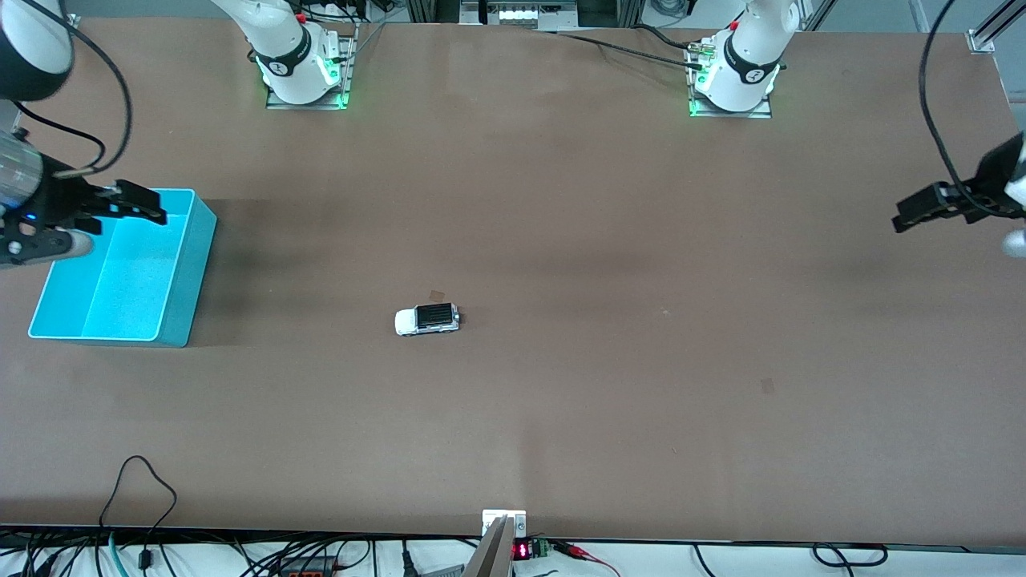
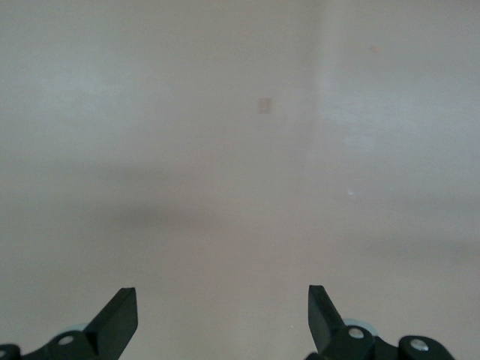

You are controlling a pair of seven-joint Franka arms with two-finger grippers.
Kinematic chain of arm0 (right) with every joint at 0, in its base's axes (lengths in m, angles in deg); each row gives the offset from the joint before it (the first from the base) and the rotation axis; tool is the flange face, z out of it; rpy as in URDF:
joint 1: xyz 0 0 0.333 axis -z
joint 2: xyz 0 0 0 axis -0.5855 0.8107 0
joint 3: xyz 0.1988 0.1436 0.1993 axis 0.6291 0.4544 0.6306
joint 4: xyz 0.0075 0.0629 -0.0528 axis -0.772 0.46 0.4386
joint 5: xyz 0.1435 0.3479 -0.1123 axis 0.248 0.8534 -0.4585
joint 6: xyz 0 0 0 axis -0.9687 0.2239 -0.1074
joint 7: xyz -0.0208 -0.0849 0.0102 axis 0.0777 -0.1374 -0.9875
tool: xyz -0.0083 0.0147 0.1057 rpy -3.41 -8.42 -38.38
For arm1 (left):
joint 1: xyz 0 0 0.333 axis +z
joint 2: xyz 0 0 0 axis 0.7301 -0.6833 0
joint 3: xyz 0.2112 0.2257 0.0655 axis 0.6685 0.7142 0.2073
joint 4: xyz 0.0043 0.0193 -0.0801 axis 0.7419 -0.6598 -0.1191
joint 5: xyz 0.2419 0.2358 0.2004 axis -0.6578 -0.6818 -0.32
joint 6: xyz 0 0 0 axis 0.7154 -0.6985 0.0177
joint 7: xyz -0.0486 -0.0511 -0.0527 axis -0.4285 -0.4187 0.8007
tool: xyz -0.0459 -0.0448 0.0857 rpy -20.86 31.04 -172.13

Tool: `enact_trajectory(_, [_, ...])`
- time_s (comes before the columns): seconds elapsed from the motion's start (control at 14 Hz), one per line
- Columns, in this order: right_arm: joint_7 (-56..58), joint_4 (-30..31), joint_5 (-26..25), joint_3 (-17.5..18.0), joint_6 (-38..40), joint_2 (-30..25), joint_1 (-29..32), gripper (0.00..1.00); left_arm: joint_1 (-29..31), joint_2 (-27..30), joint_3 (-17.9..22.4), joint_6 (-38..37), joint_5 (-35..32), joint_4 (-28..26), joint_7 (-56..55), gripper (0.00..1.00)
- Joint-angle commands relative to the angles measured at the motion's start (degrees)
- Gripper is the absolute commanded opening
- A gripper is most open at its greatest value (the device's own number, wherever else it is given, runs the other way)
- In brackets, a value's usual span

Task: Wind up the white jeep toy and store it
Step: 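Move the right gripper from the bin toward the jeep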

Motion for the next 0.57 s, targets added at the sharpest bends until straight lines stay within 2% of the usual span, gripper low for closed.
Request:
enact_trajectory(0.0, [8.8,-0.4,-0.2,-0.3,-3.9,1.9,-2.1,1.00,-2.8,-0.4,1.1,-1.3,0.1,1.4,4.7,1.00])
enact_trajectory(0.14, [14.3,-0.6,-0.4,-0.4,-6.1,4.3,-5.4,1.00,-4.7,0.0,4.4,-1.2,0.0,1.4,7.7,1.00])
enact_trajectory(0.36, [21.2,-2.8,-4.3,-0.8,-8.6,8.5,-11.3,1.00,-11.9,-0.2,13.3,-0.6,0.6,1.5,9.9,1.00])
enact_trajectory(0.5, [24.7,-3.4,-4.9,-0.8,-11.7,10.8,-13.1,1.00,-14.1,-0.6,14.6,0.7,0.2,1.0,7.2,1.00])
